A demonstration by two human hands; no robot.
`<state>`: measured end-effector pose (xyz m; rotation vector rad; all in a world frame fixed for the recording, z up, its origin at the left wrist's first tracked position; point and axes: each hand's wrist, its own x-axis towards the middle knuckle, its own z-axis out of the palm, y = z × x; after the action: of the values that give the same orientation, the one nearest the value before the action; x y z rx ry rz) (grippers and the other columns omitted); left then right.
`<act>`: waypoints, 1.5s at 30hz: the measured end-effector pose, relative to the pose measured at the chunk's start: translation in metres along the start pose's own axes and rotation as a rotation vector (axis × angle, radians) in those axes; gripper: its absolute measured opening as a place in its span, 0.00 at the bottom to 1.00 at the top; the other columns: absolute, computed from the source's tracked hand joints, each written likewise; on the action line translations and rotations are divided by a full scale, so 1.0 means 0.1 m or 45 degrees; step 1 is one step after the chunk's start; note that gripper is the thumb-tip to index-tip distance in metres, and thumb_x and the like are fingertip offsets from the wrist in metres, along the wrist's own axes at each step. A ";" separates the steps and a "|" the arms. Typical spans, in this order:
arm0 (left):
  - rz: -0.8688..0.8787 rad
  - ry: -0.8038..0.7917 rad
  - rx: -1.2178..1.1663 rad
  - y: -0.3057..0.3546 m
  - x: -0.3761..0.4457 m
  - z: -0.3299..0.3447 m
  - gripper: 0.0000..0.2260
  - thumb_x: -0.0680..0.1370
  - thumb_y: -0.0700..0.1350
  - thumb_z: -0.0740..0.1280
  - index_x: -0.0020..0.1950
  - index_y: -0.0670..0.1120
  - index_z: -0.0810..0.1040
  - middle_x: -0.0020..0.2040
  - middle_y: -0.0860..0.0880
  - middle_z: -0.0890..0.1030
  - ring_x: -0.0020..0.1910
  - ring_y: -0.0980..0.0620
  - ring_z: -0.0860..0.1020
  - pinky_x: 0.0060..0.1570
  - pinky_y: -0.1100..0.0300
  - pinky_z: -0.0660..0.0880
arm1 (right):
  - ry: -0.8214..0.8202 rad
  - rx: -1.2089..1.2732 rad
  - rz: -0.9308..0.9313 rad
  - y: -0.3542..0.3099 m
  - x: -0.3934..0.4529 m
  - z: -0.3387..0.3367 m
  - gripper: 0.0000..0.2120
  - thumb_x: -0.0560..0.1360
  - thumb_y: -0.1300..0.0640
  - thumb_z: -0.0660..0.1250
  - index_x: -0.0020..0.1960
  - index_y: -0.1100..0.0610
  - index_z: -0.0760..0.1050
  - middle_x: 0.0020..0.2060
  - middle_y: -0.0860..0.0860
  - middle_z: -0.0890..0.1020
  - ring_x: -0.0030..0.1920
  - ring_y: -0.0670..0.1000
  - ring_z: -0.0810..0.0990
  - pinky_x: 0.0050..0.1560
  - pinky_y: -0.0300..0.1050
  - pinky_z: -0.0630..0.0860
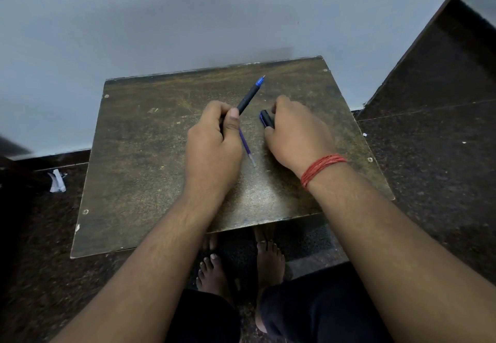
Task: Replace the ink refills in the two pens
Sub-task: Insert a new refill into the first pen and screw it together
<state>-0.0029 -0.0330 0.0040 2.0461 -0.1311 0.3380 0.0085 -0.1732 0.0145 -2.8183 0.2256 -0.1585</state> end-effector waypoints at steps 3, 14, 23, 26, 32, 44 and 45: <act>-0.006 -0.002 -0.022 0.01 0.00 -0.01 0.08 0.84 0.47 0.61 0.44 0.52 0.73 0.29 0.62 0.74 0.26 0.63 0.72 0.25 0.71 0.64 | -0.050 0.202 0.072 0.05 0.06 -0.03 0.11 0.78 0.52 0.64 0.59 0.53 0.75 0.55 0.53 0.78 0.48 0.55 0.78 0.44 0.47 0.70; -0.038 -0.044 -0.001 0.00 0.00 -0.01 0.09 0.84 0.49 0.60 0.45 0.54 0.73 0.30 0.55 0.74 0.26 0.59 0.69 0.24 0.63 0.65 | 0.073 1.755 0.422 0.16 0.10 -0.15 0.05 0.73 0.61 0.70 0.45 0.54 0.75 0.40 0.54 0.77 0.24 0.45 0.71 0.22 0.34 0.63; 0.055 -0.093 0.075 0.00 -0.03 0.01 0.08 0.83 0.47 0.61 0.44 0.50 0.74 0.28 0.57 0.73 0.28 0.62 0.71 0.26 0.68 0.64 | 0.202 1.912 0.319 0.15 0.10 -0.21 0.11 0.74 0.63 0.69 0.55 0.53 0.76 0.44 0.53 0.80 0.24 0.47 0.69 0.22 0.33 0.62; 0.080 -0.116 0.085 0.01 -0.03 0.01 0.08 0.82 0.47 0.61 0.44 0.48 0.74 0.30 0.54 0.75 0.28 0.58 0.72 0.25 0.64 0.63 | 0.209 1.862 0.287 0.13 0.10 -0.21 0.12 0.76 0.65 0.68 0.57 0.55 0.77 0.41 0.53 0.78 0.27 0.47 0.69 0.22 0.33 0.63; 0.097 -0.122 0.080 0.00 -0.02 0.02 0.08 0.82 0.47 0.61 0.45 0.48 0.74 0.31 0.52 0.77 0.28 0.55 0.72 0.28 0.56 0.67 | 0.101 1.695 0.162 0.08 0.05 -0.21 0.13 0.76 0.66 0.69 0.60 0.57 0.78 0.35 0.50 0.72 0.29 0.47 0.70 0.23 0.33 0.65; 0.094 -0.020 0.126 -0.06 -0.02 0.02 0.07 0.82 0.44 0.62 0.44 0.50 0.73 0.28 0.57 0.70 0.27 0.60 0.70 0.26 0.65 0.60 | 0.108 1.374 0.099 -0.17 -0.04 -0.09 0.04 0.81 0.59 0.64 0.54 0.57 0.76 0.41 0.67 0.81 0.25 0.50 0.73 0.29 0.44 0.72; 0.103 -0.007 0.135 -0.05 -0.02 0.01 0.06 0.82 0.44 0.62 0.44 0.49 0.73 0.28 0.57 0.70 0.27 0.60 0.70 0.25 0.66 0.59 | 0.140 1.354 0.092 -0.20 -0.04 -0.08 0.03 0.81 0.59 0.64 0.53 0.56 0.76 0.40 0.67 0.81 0.25 0.51 0.73 0.29 0.44 0.72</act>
<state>-0.0035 -0.0316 -0.0014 2.1505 -0.2036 0.3970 0.0062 -0.1563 0.0275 -1.7456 0.1869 -0.3064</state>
